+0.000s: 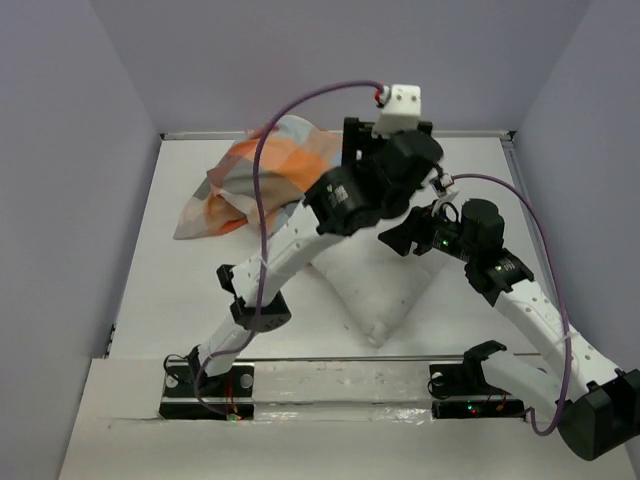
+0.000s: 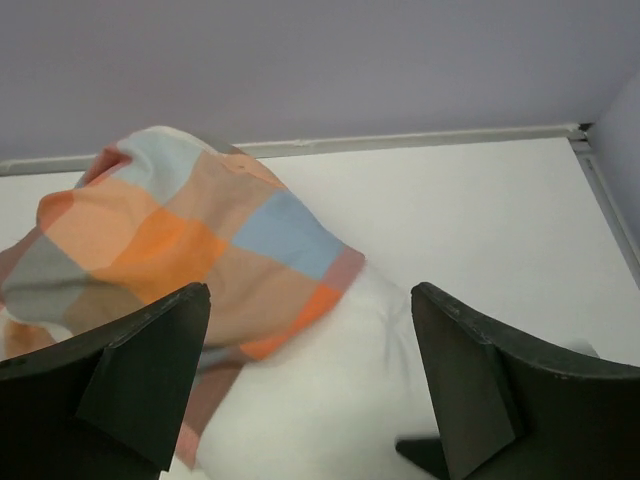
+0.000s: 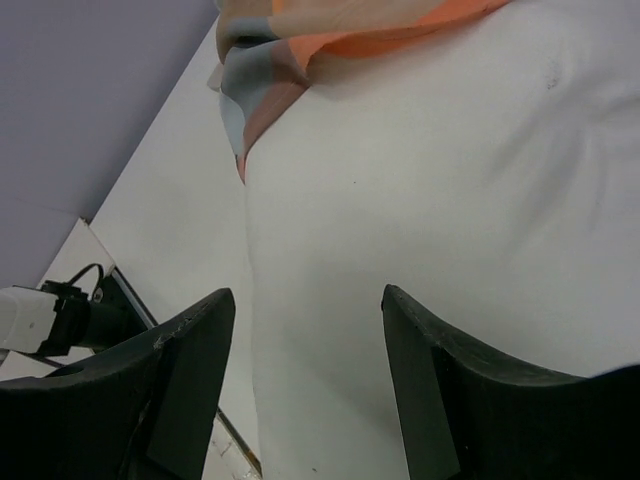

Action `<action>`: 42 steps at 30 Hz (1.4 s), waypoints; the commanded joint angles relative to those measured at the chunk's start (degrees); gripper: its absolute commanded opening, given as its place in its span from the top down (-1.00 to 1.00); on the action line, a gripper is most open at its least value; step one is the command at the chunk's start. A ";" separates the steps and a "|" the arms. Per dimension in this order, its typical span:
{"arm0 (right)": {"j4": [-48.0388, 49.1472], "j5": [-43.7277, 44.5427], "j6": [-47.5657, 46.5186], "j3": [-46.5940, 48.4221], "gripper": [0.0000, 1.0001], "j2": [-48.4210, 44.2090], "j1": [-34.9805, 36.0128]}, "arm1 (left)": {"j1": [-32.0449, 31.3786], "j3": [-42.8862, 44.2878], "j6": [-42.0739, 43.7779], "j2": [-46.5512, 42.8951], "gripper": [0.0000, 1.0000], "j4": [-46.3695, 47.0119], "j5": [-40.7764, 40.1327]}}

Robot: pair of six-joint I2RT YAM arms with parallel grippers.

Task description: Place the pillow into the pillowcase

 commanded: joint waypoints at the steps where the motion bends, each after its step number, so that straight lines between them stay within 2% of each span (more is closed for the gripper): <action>1: 1.39 -0.66 -0.22 0.79 -0.33 -1.35 0.57 | 22.76 1.96 0.69 -5.92 -0.89 15.43 21.19; 2: 1.65 -1.18 0.04 0.27 -0.33 -1.62 0.57 | 23.31 2.05 2.34 -6.88 -0.89 20.93 22.55; 3: 2.18 -1.97 -0.04 -0.26 -0.33 -1.97 0.57 | 22.79 2.05 10.79 -7.24 -0.89 24.29 21.95; 4: 3.57 -3.37 -0.13 -0.70 -0.33 -2.58 0.57 | 22.26 2.05 15.32 -8.29 -0.89 27.63 23.43; 7: 4.29 -4.52 0.48 -0.71 -0.33 -1.71 0.57 | 25.67 1.25 17.73 -12.68 -0.88 35.81 34.49; 9: 3.33 -4.97 -0.04 0.08 -0.33 -0.92 0.57 | 27.18 -3.36 20.08 -16.19 -0.89 39.85 40.65; 10: 2.63 -4.97 -0.13 0.35 -0.33 -0.74 0.57 | 26.92 -8.53 22.28 -19.17 -0.88 42.14 40.23; 11: 2.53 -4.45 0.04 0.00 -0.33 -1.26 0.57 | 26.05 -13.63 28.14 -25.81 -0.89 44.69 39.18; 12: 2.62 -3.92 0.22 -0.26 -0.33 -1.53 0.57 | 23.52 -24.03 30.98 -29.36 -0.90 48.80 36.74; 13: 2.97 -3.22 0.22 -0.53 -0.34 -1.62 0.57 | 21.84 -29.45 33.36 -36.26 -0.92 51.02 34.89; 14: 3.15 -2.86 0.22 -0.44 -0.34 -1.36 0.57 | 20.43 -41.51 35.38 -39.81 -0.93 53.74 33.56; 15: 3.23 -2.69 0.22 -0.27 -0.34 -1.09 0.57 | 18.59 -48.68 35.84 -43.94 -0.93 56.81 32.85; 16: 3.15 -2.68 0.13 0.08 -0.34 -0.74 0.57 | 17.52 -57.54 36.62 -52.42 -0.94 67.02 32.67; 17: 3.15 -2.68 0.05 0.61 -0.34 -0.22 0.57 | 16.38 -74.59 37.59 -56.25 -0.98 73.39 30.06; 18: 2.97 -2.51 0.04 0.79 -0.34 -0.04 0.57 | 13.67 -80.85 37.34 -59.50 -0.98 79.80 28.03; 21: 2.18 -0.58 -0.66 0.44 -0.34 -0.65 0.57 | 11.10 -100.64 32.00 -67.60 -0.98 81.18 20.30; 23: 1.13 0.30 -1.10 0.44 -0.29 -1.27 0.57 | 9.52 -114.05 23.74 -73.23 -0.95 81.98 18.71; 25: 0.69 0.22 -1.19 0.79 -0.27 -1.27 0.57 | 8.64 -121.05 18.46 -76.31 -0.89 81.89 15.98; 26: 0.43 0.30 -1.36 0.96 -0.26 -1.09 1.09 | 7.85 -126.56 13.13 -78.93 -0.86 81.89 14.93; 32: -2.21 5.13 -2.59 2.55 -0.23 -0.04 6.70 | 6.79 -139.08 -0.70 -82.13 -0.66 81.36 15.09; 36: -2.92 8.47 -2.51 2.90 -0.21 0.23 10.05 | 6.61 -142.95 -5.98 -80.99 -0.61 79.43 14.65; 42: -2.65 12.60 -2.59 4.04 -0.25 3.21 14.71 | 7.58 -145.69 -5.03 -73.88 -0.61 82.15 15.35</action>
